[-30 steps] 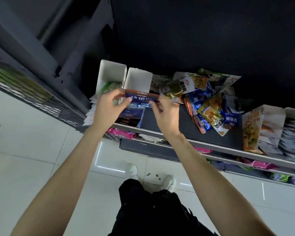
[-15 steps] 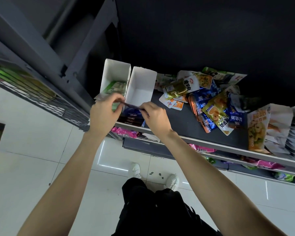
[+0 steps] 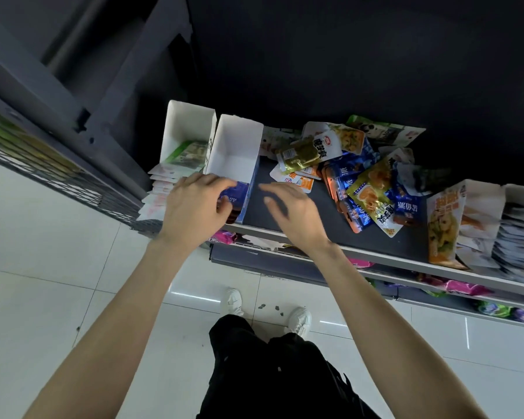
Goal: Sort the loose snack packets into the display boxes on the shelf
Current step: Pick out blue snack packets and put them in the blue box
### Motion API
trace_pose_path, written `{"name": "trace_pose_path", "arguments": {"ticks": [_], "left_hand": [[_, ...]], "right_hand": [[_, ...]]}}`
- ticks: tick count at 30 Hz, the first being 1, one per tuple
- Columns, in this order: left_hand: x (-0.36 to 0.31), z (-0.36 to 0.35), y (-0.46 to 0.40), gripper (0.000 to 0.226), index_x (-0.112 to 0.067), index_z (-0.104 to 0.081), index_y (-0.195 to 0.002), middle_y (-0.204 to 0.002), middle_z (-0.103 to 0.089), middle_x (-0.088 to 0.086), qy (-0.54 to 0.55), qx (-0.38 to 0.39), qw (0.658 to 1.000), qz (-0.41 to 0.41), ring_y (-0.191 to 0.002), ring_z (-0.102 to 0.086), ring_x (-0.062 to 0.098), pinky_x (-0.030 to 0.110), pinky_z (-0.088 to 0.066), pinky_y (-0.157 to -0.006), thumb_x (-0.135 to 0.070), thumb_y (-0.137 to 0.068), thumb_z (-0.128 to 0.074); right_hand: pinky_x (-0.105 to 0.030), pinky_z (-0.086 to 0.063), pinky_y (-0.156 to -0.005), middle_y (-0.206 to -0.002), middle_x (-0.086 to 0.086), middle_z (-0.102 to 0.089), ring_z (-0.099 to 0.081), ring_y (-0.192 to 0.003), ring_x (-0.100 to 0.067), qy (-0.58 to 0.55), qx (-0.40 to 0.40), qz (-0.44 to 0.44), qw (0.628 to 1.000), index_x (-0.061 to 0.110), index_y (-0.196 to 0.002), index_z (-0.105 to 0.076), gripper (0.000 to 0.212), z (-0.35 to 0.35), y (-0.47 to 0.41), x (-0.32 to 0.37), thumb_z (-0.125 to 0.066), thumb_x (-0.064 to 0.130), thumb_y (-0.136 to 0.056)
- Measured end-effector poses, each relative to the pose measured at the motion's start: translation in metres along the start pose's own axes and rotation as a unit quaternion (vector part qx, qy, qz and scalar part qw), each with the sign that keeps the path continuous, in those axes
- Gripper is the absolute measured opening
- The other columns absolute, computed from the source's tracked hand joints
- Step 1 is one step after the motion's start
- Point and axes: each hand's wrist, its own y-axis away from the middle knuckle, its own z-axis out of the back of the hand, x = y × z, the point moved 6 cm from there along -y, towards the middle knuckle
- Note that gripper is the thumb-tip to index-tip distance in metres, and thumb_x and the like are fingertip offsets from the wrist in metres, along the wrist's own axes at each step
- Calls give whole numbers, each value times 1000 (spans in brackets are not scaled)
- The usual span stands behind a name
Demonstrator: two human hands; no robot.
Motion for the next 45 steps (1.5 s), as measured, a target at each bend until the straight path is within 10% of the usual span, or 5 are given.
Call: {"name": "trace_pose_path", "arguments": {"ticks": [8, 15, 27, 40, 45], "left_hand": [[-106, -84, -10, 27, -21, -61, -115, -106, -65, -5, 244, 91, 961, 89, -94, -59, 8, 31, -53, -79, -24, -87, -59], [-158, -201, -45, 47, -12, -47, -129, -125, -56, 7, 143, 234, 951, 145, -115, -51, 25, 37, -44, -89, -35, -89, -56], [-182, -243, -52, 69, -12, -31, -137, -103, -69, 7, 378, 110, 848, 355, -108, -60, 25, 37, -44, -94, -15, -80, -71], [-99, -168, -26, 20, -15, -69, -103, -98, -72, 0, 122, 47, 956, 263, -87, -68, 16, 26, -48, -72, -26, -87, -65], [-91, -148, -34, 24, -13, -68, -103, -89, -74, 1, 192, 18, 942, 275, -79, -69, 14, 35, -55, -75, -25, -82, -70]], "right_hand": [[-43, -50, -89, -112, -12, -65, -57, -107, -31, 115, -74, -96, 986, 6, -116, -63, 32, 82, 80, -127, -61, 3, -84], [-53, -20, -112, -154, -6, -25, -17, -141, -38, 211, 93, -153, 961, 26, -142, -39, 59, 81, 78, -195, -59, 11, -89], [-50, -45, -95, -156, -6, -17, -20, -137, -40, 227, 123, -152, 954, 34, -145, -28, 57, 75, 68, -213, -49, 16, -95], [-54, -27, -109, -155, -13, -9, -17, -137, -42, 249, 135, -217, 934, 28, -145, -26, 56, 71, 62, -211, -49, 31, -94], [-53, -31, -108, -145, -18, -32, -28, -134, -38, 165, 78, -70, 981, 14, -141, -38, 61, 60, 54, -150, -62, 29, -88]]}}
